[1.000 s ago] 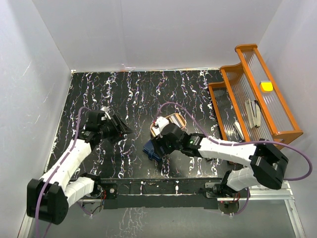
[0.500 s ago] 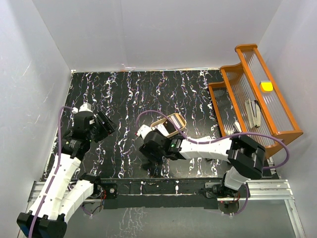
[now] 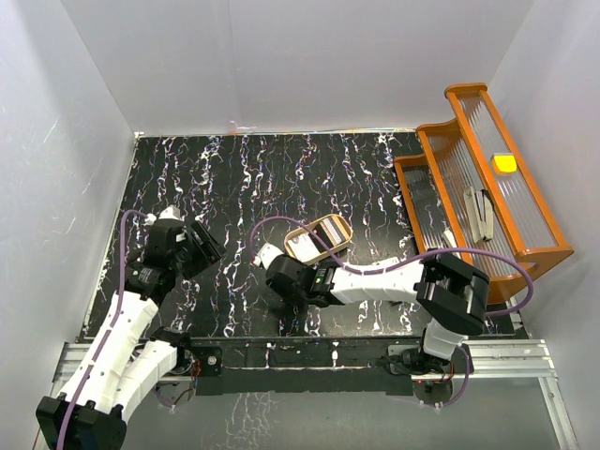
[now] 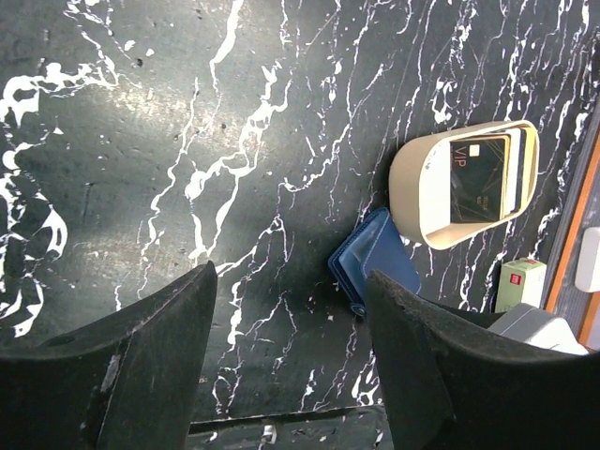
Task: Put the credit cards into the card holder
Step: Open the card holder at the center of the board.
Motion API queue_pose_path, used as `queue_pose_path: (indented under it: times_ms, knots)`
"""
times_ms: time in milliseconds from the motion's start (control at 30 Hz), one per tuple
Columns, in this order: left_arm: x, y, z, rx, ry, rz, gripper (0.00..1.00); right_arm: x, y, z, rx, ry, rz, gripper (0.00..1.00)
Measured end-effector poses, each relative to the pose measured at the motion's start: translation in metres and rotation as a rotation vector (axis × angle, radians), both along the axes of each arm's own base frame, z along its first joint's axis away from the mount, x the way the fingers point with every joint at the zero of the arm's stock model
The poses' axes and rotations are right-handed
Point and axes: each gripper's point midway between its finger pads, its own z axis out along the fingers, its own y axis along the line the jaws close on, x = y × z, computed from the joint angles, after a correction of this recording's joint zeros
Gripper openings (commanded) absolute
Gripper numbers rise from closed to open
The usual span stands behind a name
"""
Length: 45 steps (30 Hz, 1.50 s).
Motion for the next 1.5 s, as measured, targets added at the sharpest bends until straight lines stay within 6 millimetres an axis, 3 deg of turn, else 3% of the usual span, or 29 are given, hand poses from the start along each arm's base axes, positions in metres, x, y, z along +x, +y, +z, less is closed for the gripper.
queue_pose_path:
  times_ms: [300, 600, 833, 1067, 1367, 1500]
  knots:
    - [-0.005, -0.025, -0.024, -0.11, 0.044, -0.09, 0.57, -0.002, 0.011, 0.009, 0.081, 0.043, -0.095, 0.05]
    - [-0.006, -0.052, -0.025, -0.249, 0.052, -0.175, 0.53, -0.009, 0.027, 0.032, 0.253, 0.128, -0.228, 0.02]
    - [-0.025, -0.069, -0.049, -0.371, 0.146, -0.21, 0.51, -0.017, 0.035, 0.065, 0.517, 0.233, -0.313, 0.02]
    - [-0.032, -0.071, -0.06, -0.382, 0.178, -0.217, 0.53, -0.002, 0.001, 0.041, 0.67, 0.393, -0.495, 0.02]
    - [-0.044, -0.087, -0.087, -0.488, 0.248, -0.283, 0.56, -0.004, -0.018, 0.025, 0.754, 0.504, -0.575, 0.02]
    - [-0.041, -0.095, -0.087, -0.534, 0.246, -0.31, 0.59, -0.004, -0.022, 0.026, 0.769, 0.513, -0.576, 0.02]
